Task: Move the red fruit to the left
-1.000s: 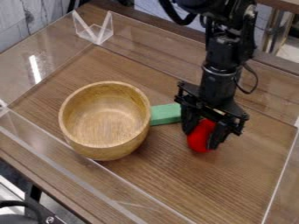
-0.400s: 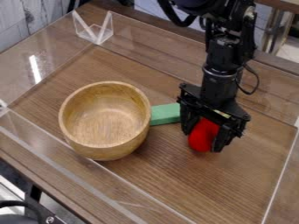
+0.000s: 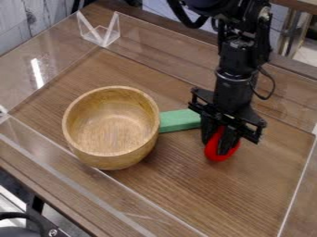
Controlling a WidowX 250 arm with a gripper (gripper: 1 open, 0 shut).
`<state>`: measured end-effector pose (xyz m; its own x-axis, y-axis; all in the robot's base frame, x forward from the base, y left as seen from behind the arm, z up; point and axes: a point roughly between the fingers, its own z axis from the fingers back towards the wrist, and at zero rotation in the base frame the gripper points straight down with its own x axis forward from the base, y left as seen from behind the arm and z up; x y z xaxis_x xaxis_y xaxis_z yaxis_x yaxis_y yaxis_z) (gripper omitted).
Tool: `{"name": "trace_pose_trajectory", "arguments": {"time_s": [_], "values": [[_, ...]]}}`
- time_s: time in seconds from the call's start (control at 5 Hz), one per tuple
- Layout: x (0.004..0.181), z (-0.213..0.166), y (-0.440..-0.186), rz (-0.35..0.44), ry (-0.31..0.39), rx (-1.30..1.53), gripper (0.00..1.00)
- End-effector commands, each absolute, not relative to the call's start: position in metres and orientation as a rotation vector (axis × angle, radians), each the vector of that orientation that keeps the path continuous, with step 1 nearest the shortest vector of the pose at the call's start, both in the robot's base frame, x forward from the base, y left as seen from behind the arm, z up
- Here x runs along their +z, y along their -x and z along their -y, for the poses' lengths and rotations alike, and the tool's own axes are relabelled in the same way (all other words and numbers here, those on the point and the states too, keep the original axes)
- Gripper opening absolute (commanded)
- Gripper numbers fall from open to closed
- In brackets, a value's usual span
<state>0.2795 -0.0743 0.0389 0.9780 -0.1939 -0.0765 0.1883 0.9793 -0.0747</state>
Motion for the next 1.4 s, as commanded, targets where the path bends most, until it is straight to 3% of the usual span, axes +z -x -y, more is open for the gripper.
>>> {"name": "trace_pose_trajectory", "arguments": {"time_s": [0.0, 0.2, 0.4, 0.6, 0.8, 1.0, 1.2], "values": [[0.0501, 0.0731, -0.2863, -0.046, 0.077, -0.182, 1.0], [0.0512, 0.0721, -0.287, -0.043, 0.08, -0.171, 1.0], [0.0499, 0.0709, -0.2888, -0.041, 0.077, -0.167, 0.0], [0.0501, 0.0694, -0.2908, -0.036, 0.077, -0.162, 0.0], [0.0512, 0.0686, -0.2906, -0.04, 0.076, -0.157, 1.0], [0.0526, 0.068, -0.2912, -0.036, 0.076, -0.151, 1.0], [0.0534, 0.067, -0.2914, -0.033, 0.075, -0.15, 0.0]]}}
